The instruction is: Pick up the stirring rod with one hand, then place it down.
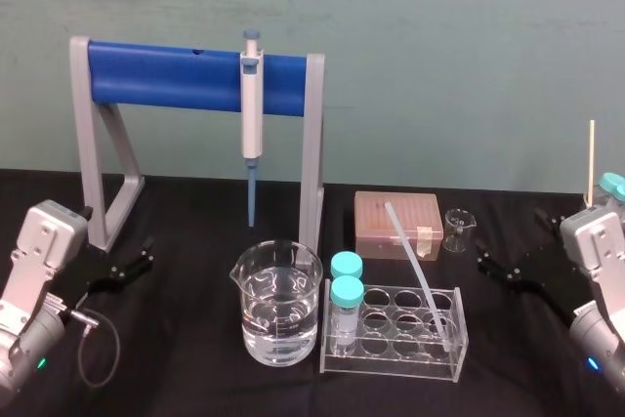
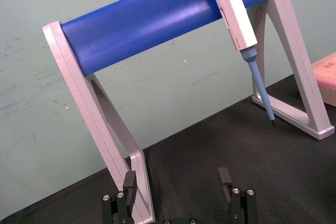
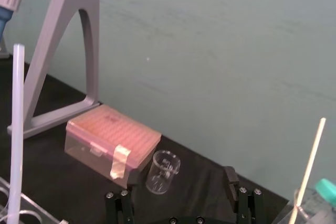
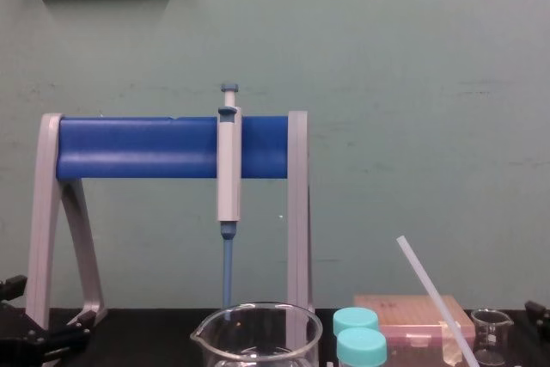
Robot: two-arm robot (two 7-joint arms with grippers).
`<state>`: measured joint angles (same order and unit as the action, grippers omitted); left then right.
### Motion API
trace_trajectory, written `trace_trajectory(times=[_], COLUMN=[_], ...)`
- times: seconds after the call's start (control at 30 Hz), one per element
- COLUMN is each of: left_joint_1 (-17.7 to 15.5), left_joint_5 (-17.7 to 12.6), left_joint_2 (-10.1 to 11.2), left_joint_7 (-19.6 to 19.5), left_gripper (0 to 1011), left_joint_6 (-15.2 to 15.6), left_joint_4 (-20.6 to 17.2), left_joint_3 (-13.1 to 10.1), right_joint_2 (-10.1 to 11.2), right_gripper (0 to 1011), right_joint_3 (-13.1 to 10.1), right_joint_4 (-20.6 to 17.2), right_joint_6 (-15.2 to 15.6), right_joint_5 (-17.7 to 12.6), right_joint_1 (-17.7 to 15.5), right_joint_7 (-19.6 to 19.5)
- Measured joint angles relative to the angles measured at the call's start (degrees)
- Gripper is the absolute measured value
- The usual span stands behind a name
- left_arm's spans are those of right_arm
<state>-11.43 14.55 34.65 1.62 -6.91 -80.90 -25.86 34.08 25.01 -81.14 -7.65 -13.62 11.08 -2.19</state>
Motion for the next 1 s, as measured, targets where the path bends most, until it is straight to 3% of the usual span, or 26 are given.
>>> trace_trajectory(times=[0.23,0.47,1.0], left_joint_1=[0.00,0.00,0.00], left_joint_5=[0.00,0.00,0.00], left_joint_2=[0.00,0.00,0.00], left_joint_7=[0.00,0.00,0.00], left_gripper=[1000,1000,1000], left_joint_6=[0.00,0.00,0.00], left_joint_4=[0.00,0.00,0.00], left_joint_3=[0.00,0.00,0.00], right_joint_2=[-0.85,-1.30,-2.73], right_gripper=[1003,1003,1003], right_joint_3=[-1.14,-0.87,0.07], right_joint_4=[-0.62,-1.65,-3.47], right_joint_6=[-2.70,-7.98,-17.81], right_joint_5=[1.94,8.52,10.73], right_joint_1=[-0.69,-0.67,0.71], right_joint_7=[-0.92,-3.32,2.09])
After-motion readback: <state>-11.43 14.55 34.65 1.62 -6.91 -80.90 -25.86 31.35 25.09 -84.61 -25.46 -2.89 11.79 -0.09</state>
